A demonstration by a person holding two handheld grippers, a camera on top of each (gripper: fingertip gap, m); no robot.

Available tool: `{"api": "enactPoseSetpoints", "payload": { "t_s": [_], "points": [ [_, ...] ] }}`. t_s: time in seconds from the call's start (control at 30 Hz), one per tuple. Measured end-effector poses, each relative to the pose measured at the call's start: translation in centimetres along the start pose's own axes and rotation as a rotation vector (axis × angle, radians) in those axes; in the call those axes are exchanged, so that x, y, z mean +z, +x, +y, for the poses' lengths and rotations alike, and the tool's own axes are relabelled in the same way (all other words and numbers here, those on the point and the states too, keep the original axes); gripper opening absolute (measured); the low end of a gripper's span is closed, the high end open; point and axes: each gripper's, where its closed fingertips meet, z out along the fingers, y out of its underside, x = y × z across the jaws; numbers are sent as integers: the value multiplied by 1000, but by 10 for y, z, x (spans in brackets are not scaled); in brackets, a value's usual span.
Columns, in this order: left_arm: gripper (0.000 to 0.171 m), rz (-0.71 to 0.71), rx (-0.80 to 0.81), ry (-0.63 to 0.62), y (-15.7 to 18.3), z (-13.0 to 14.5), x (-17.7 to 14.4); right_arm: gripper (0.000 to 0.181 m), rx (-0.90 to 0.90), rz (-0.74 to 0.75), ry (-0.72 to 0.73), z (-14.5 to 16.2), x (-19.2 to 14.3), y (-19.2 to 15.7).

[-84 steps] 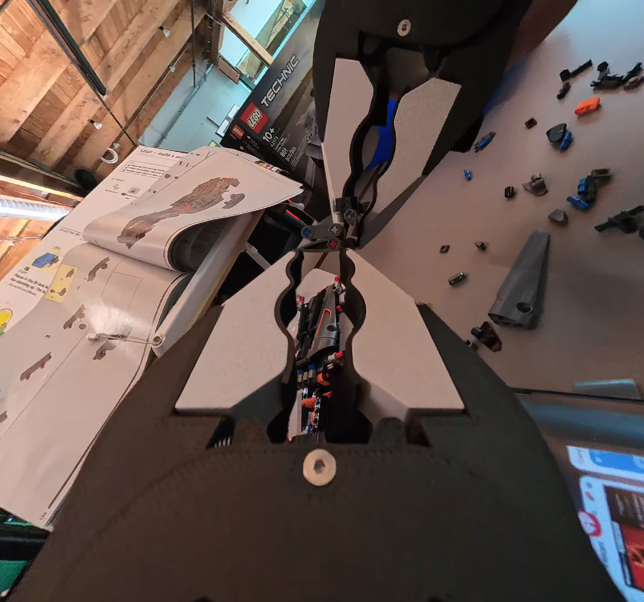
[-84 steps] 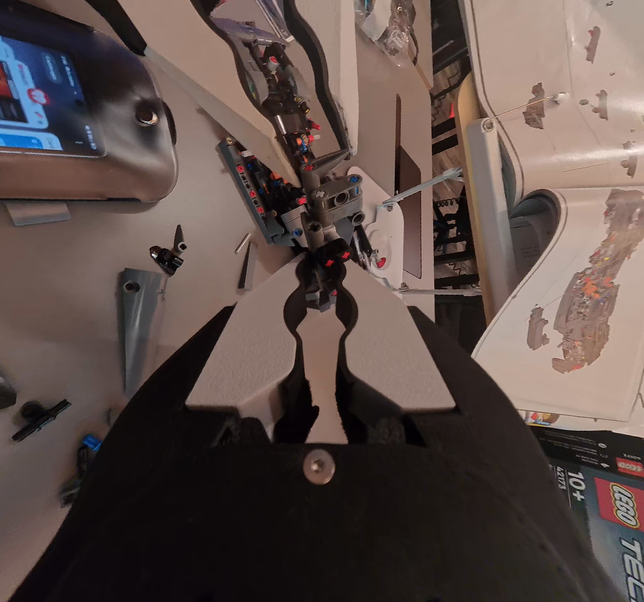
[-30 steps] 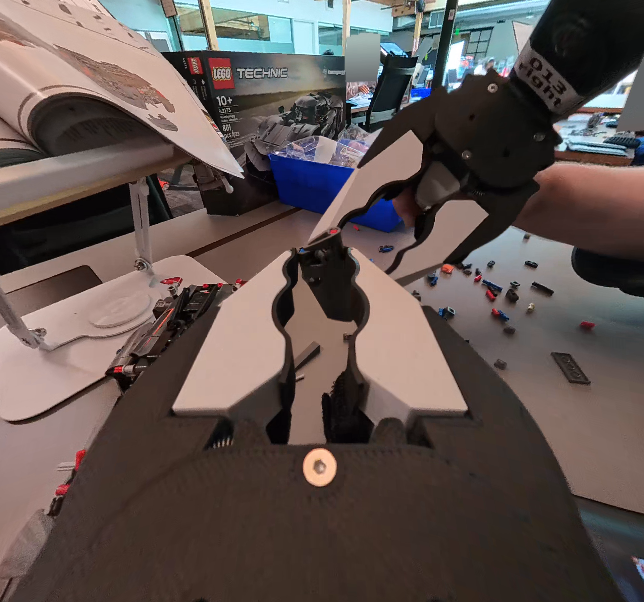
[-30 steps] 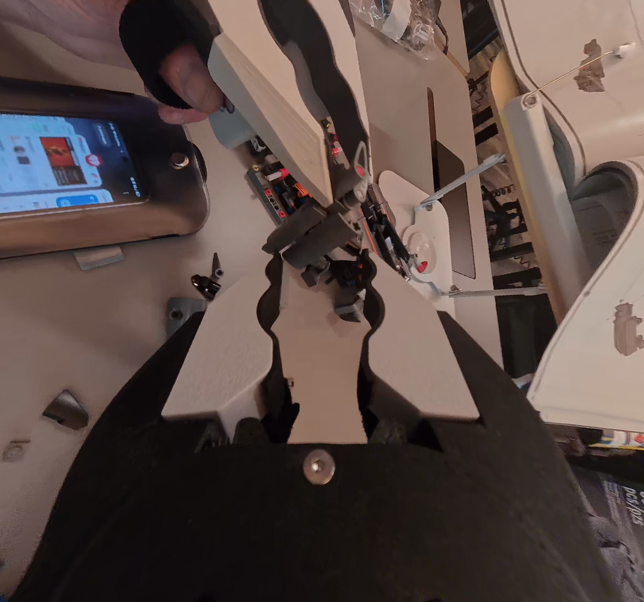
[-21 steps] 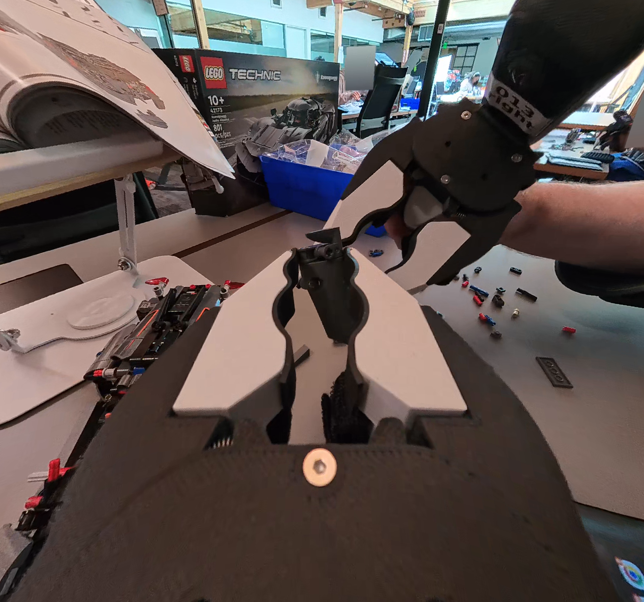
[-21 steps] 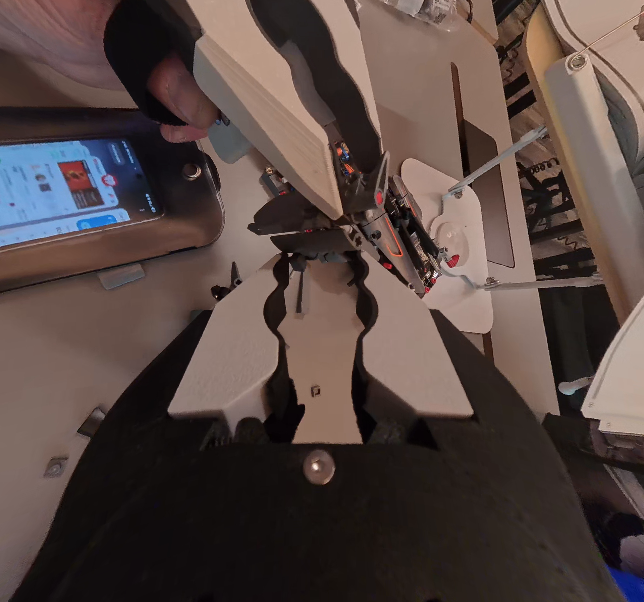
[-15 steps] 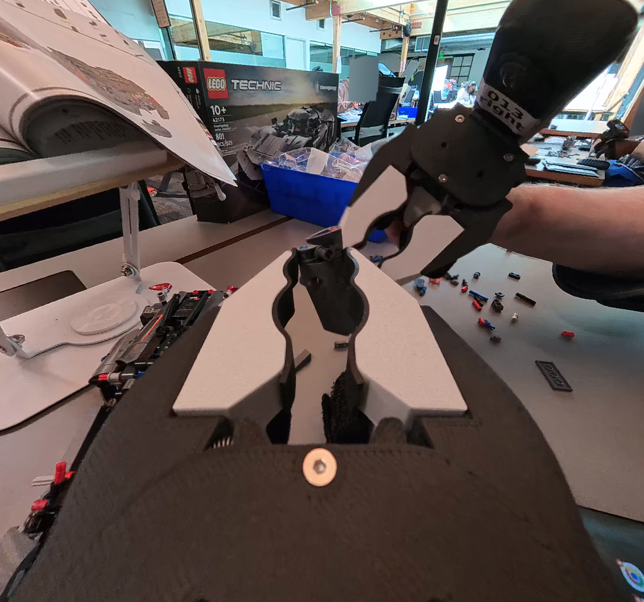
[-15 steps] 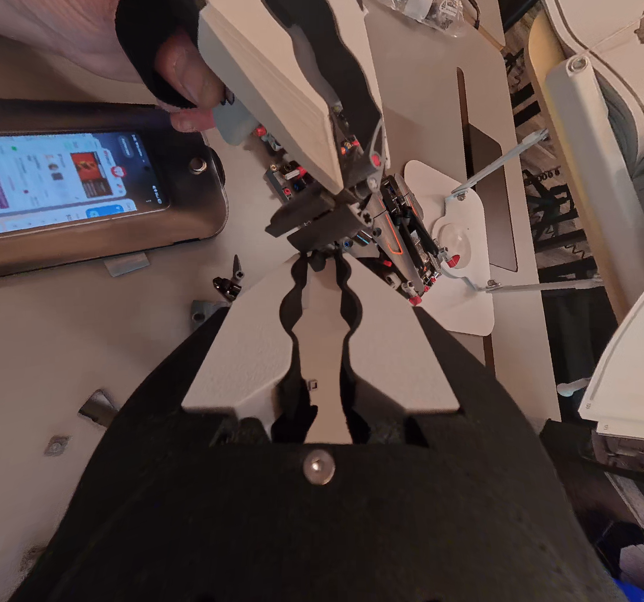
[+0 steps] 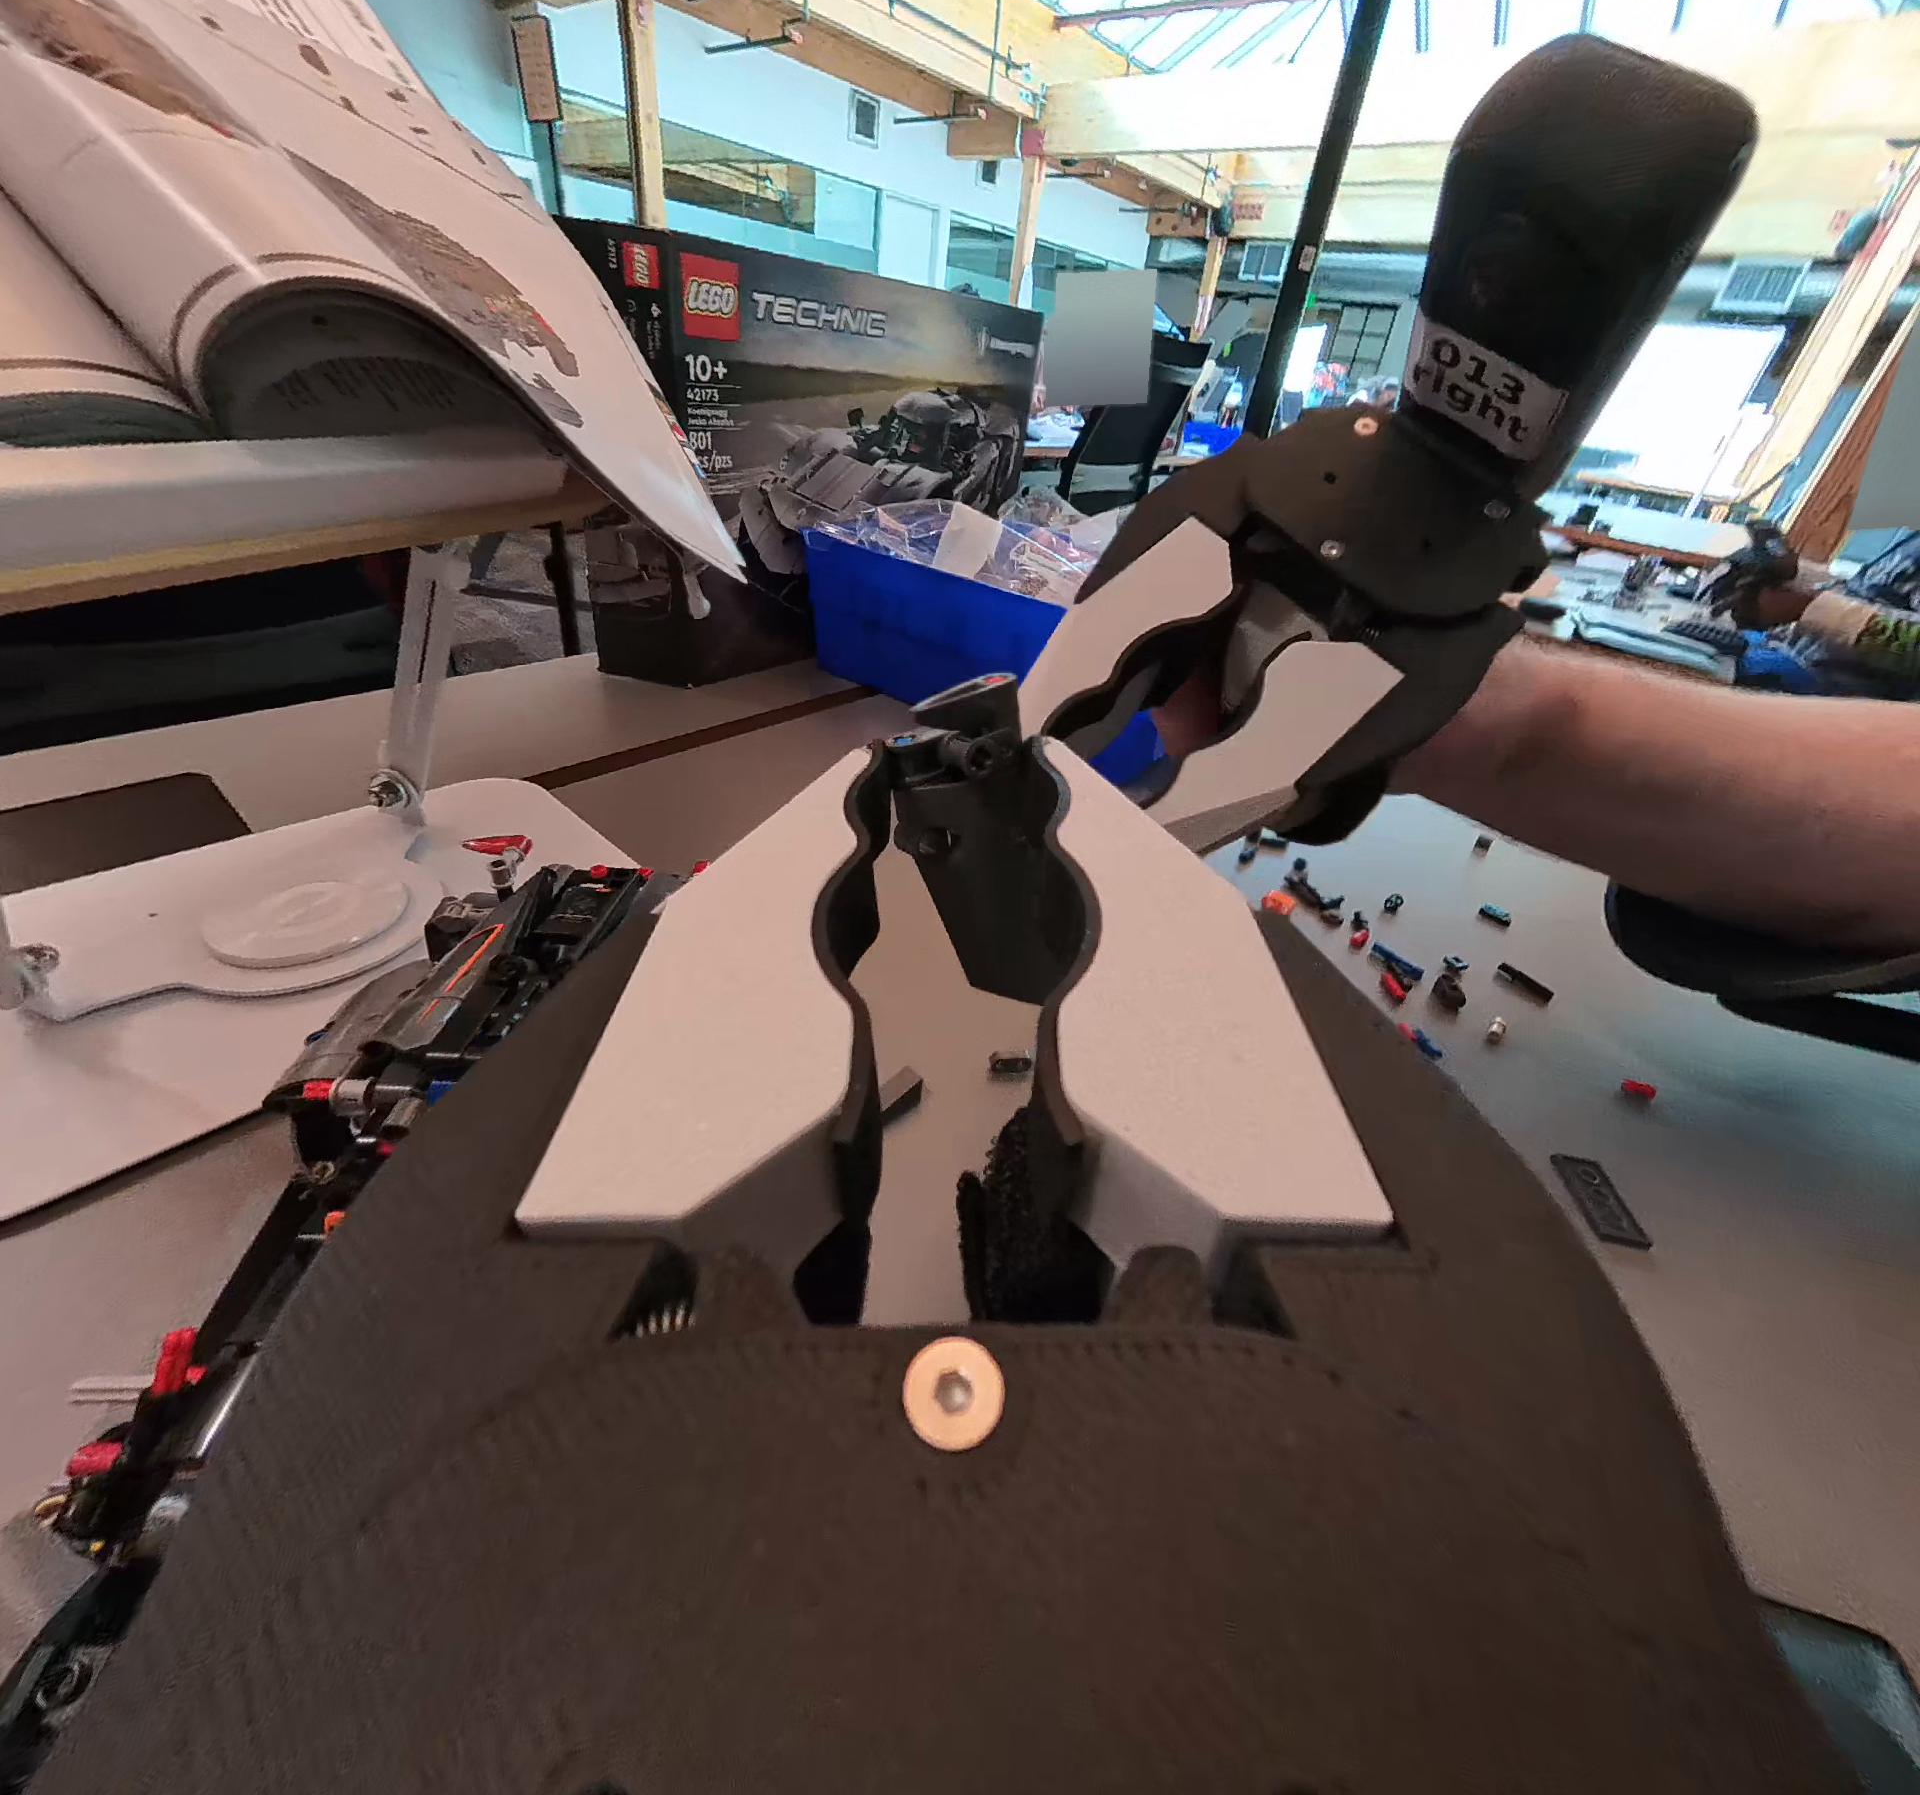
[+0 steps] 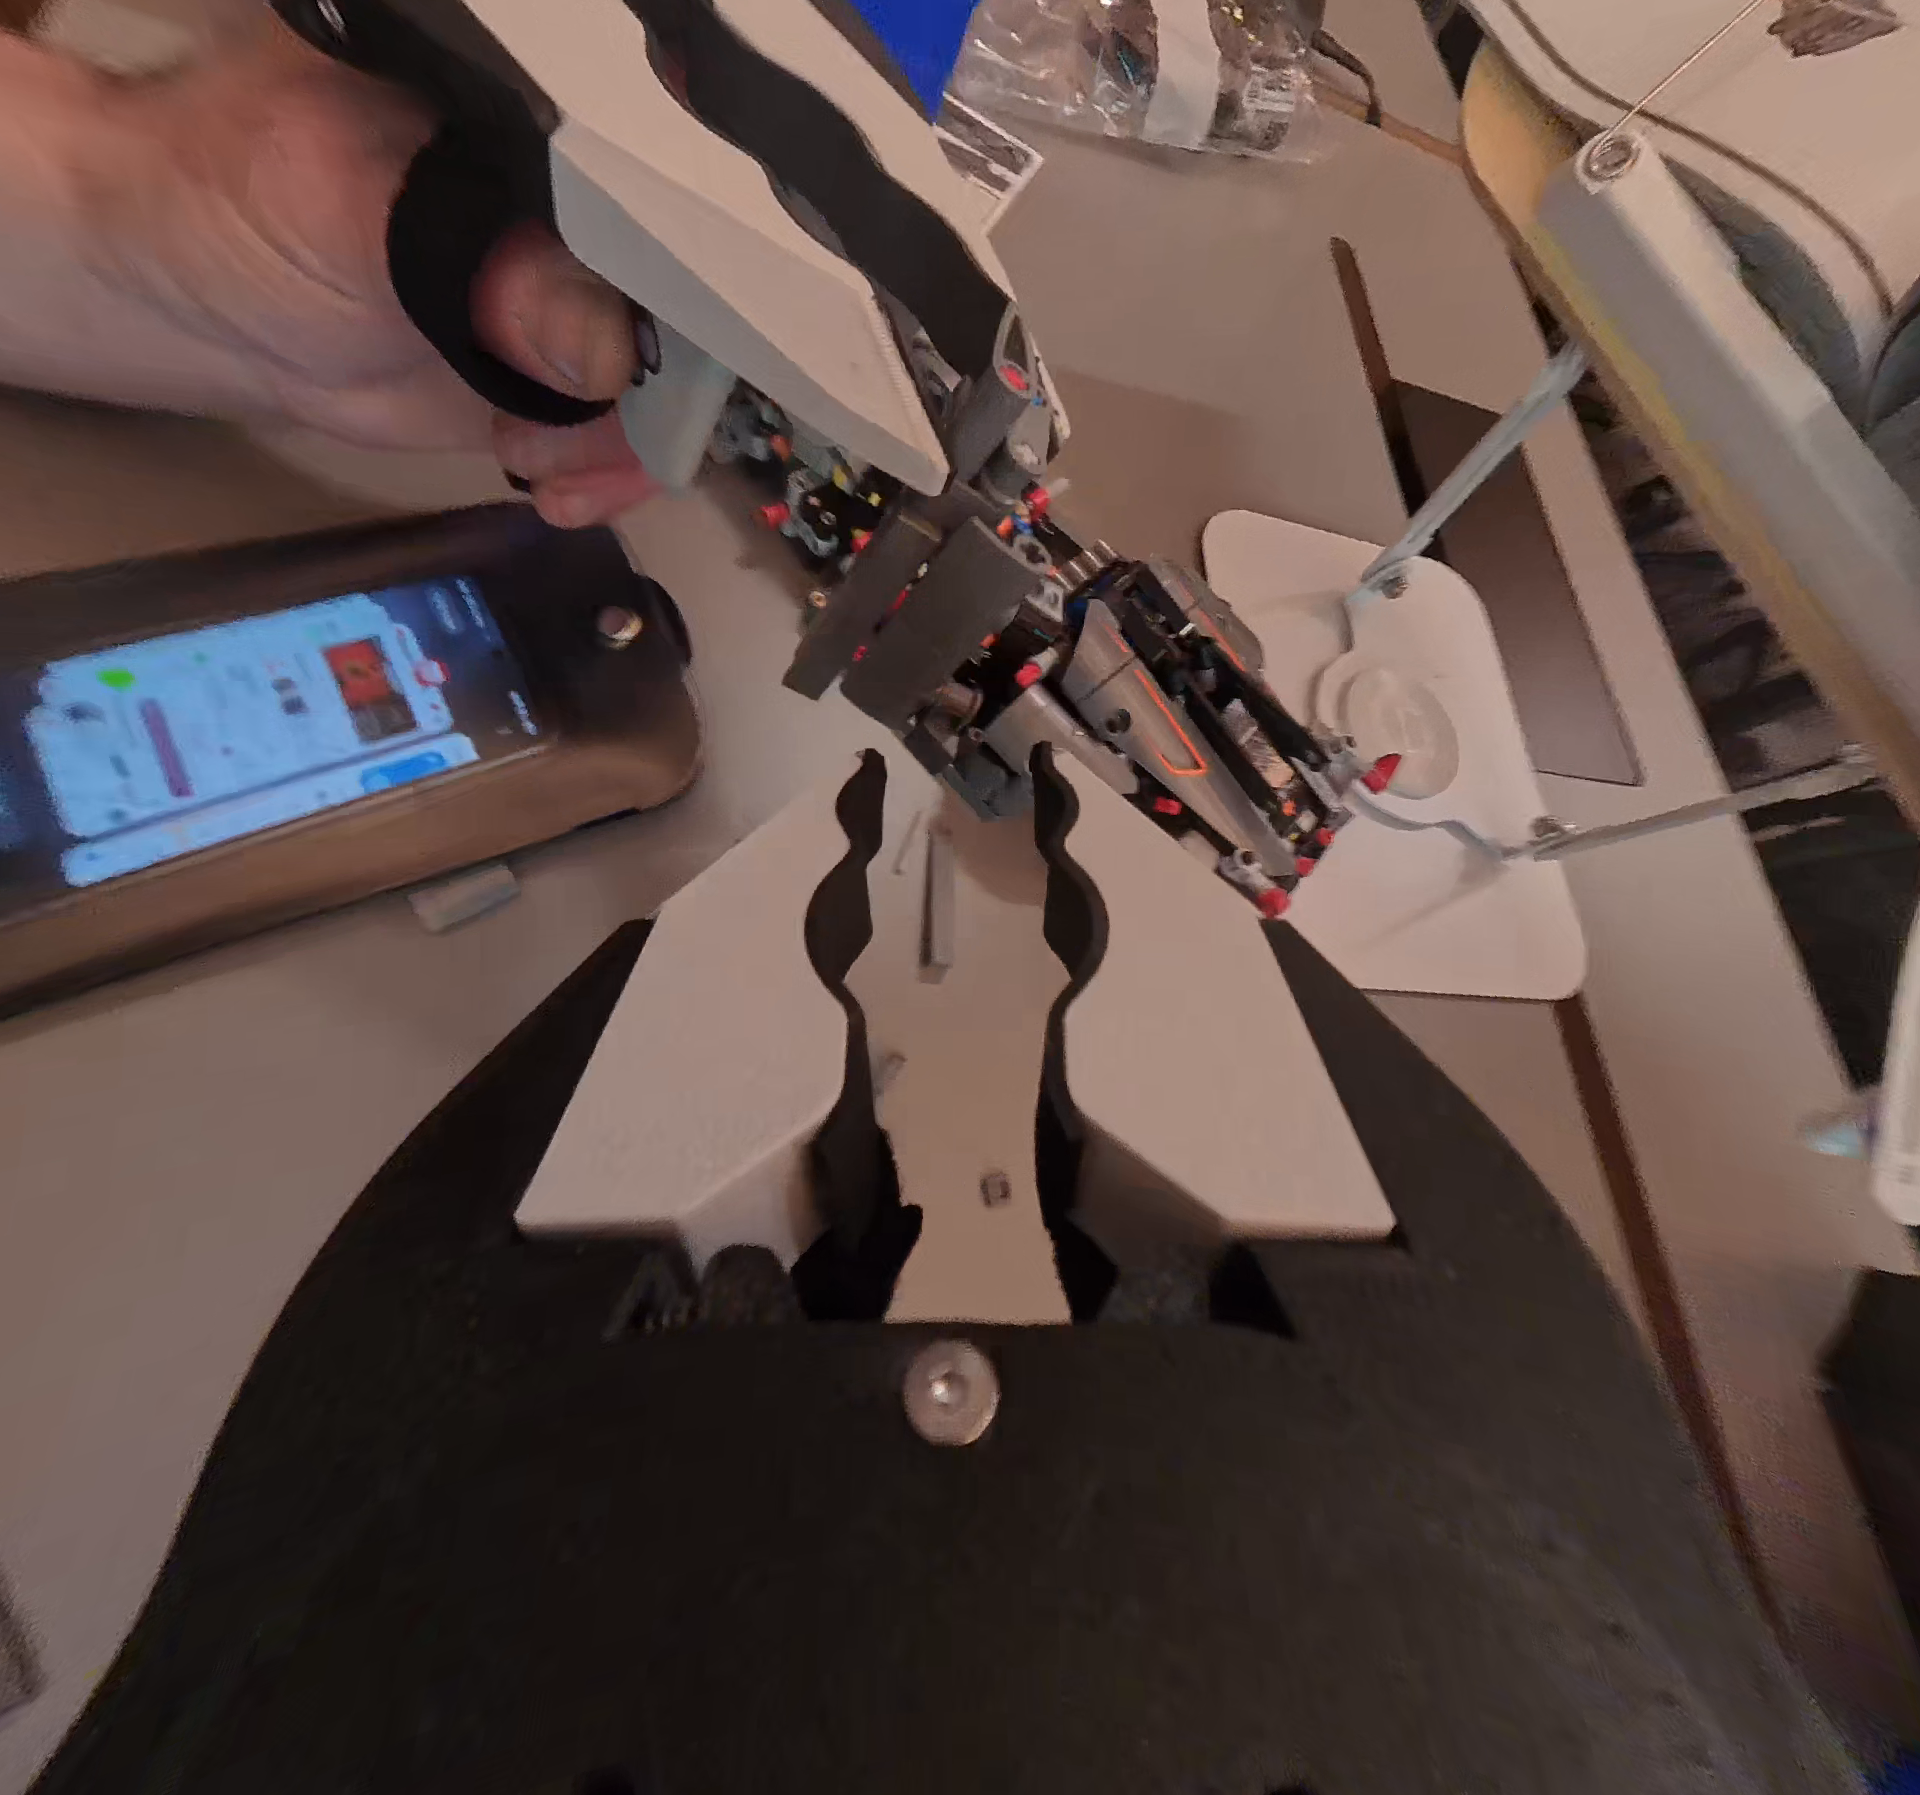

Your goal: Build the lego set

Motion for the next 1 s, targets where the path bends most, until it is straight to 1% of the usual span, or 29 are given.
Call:
{"api": "enactPoseSetpoints", "payload": {
  "t_s": [0.1,0.17,0.27,0.37,0.4,0.5,0.63,0.77,0.87,0.93,0.97,1.0],
  "points": [
    [24,-2,-45,33,-5,-5,-3,37,128,-91,60,-8,-1,-7],
    [24,-4,-44,45,-5,-7,-5,45,205,-142,87,-13,0,-11],
    [24,-10,-1,39,-1,-7,-3,60,289,-167,118,-18,6,-15],
    [23,-9,61,16,8,-3,2,64,349,-187,123,-20,17,-23],
    [23,-3,74,12,12,-2,3,60,358,-189,111,-18,21,-25],
    [23,17,95,9,20,0,7,32,349,-196,102,-14,26,-29],
    [23,14,158,43,26,-7,8,28,286,-204,117,-18,18,-27],
    [26,20,174,20,26,-4,8,27,177,-150,46,-7,15,-23],
    [40,16,195,-14,24,1,9,26,100,-160,24,-5,10,-24],
    [48,54,194,-16,30,1,11,26,58,-195,24,-6,7,-31],
    [48,80,188,-29,34,3,12,27,36,-204,16,-5,7,-34],
    [44,98,188,-43,37,5,13,27,21,-204,5,-3,7,-35]
  ]
}}
